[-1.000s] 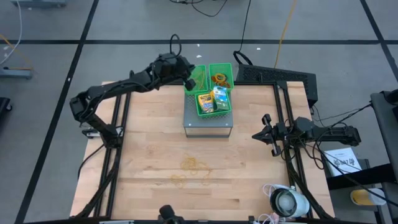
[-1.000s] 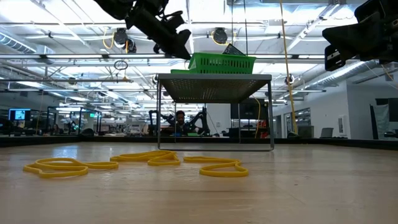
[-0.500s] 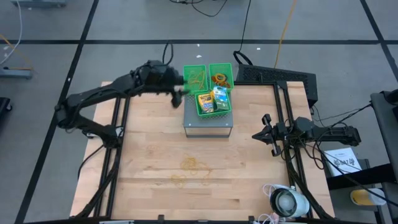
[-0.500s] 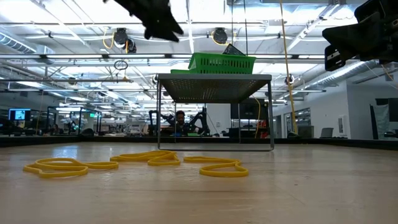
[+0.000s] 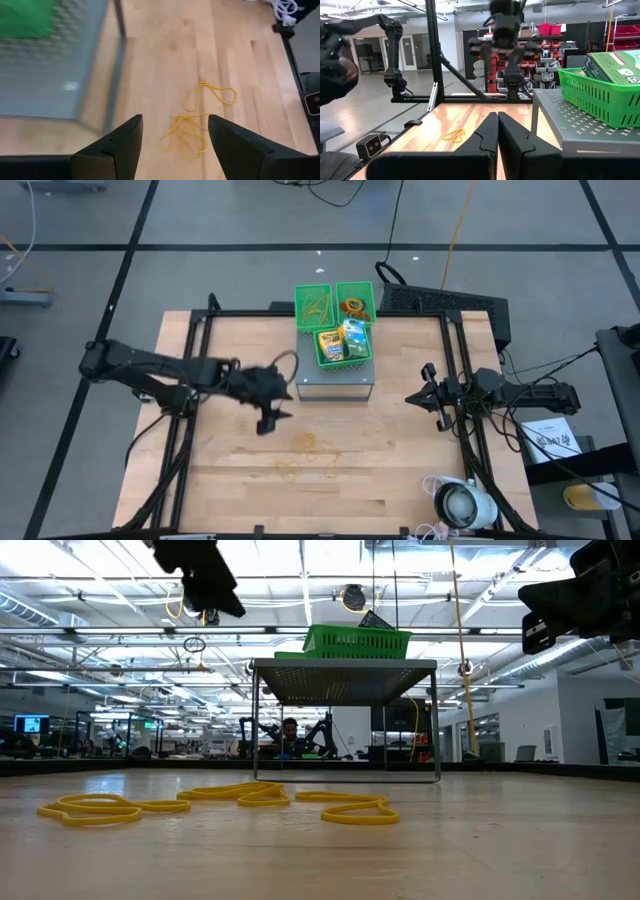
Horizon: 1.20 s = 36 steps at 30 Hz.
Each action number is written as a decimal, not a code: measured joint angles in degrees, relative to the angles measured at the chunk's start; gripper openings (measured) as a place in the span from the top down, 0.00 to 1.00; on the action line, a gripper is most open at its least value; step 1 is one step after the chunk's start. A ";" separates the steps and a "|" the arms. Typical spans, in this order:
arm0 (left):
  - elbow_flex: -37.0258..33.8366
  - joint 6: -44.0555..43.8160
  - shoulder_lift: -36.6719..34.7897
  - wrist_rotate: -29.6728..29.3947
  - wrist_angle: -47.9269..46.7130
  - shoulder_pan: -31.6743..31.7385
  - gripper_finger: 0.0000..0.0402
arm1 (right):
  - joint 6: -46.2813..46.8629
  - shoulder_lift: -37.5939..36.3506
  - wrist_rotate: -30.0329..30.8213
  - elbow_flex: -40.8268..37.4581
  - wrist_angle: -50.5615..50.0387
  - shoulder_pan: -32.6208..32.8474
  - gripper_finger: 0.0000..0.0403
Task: Pick & Place Office Desk Supplies
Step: Put the yellow rubber band into the left green bin on the shelf
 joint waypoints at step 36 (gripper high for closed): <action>-24.98 10.82 24.15 -7.10 51.14 -7.75 0.42 | 0.00 0.00 0.00 0.00 0.04 0.01 1.00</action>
